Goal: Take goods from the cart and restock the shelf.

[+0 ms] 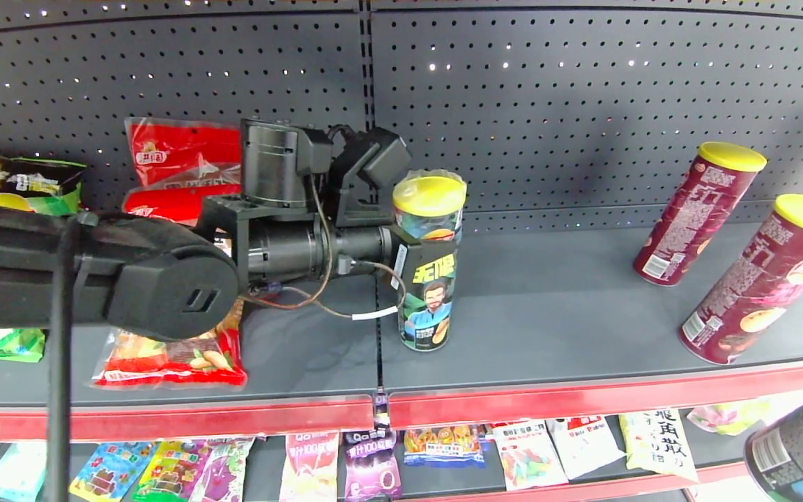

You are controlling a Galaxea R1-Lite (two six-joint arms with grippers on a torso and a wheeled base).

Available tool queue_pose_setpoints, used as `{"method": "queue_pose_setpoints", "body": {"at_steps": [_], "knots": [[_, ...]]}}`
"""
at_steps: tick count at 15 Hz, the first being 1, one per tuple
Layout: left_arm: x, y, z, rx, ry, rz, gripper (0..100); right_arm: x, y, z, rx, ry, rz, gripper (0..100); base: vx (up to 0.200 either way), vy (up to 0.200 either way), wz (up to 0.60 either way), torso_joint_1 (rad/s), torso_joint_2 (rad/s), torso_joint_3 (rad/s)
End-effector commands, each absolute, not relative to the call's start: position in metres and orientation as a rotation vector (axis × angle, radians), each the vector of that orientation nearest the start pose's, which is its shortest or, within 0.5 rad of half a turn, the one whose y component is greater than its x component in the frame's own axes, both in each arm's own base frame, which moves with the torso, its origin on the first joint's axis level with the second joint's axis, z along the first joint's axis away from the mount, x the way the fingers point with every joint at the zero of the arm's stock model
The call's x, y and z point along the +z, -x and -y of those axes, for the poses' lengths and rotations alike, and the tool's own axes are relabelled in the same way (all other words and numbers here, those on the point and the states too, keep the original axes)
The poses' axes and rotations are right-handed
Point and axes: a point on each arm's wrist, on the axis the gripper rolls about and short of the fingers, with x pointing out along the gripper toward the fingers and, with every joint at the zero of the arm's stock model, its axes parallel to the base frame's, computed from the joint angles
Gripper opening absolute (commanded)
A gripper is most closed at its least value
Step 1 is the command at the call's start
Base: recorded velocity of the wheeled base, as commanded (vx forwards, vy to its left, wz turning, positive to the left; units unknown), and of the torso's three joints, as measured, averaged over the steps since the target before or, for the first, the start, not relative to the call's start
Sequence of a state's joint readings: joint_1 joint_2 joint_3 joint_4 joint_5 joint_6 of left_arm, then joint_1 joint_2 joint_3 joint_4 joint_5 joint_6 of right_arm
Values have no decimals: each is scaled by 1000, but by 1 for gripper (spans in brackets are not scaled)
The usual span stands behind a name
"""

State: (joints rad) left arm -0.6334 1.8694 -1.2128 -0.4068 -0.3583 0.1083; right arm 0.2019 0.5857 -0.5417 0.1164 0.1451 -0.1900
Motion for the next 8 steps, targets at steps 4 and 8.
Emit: {"method": "queue_pose_setpoints", "body": {"at_steps": [4,8], "knots": [[213,-264,214,-1031,-136,-183,0,218,-28,-9,362,192,-125,0,0,0,0,0,0,0],[206,-259,217,-1042,-142,-193,0,218,-28,-9,362,192,-125,0,0,0,0,0,0,0]]}}
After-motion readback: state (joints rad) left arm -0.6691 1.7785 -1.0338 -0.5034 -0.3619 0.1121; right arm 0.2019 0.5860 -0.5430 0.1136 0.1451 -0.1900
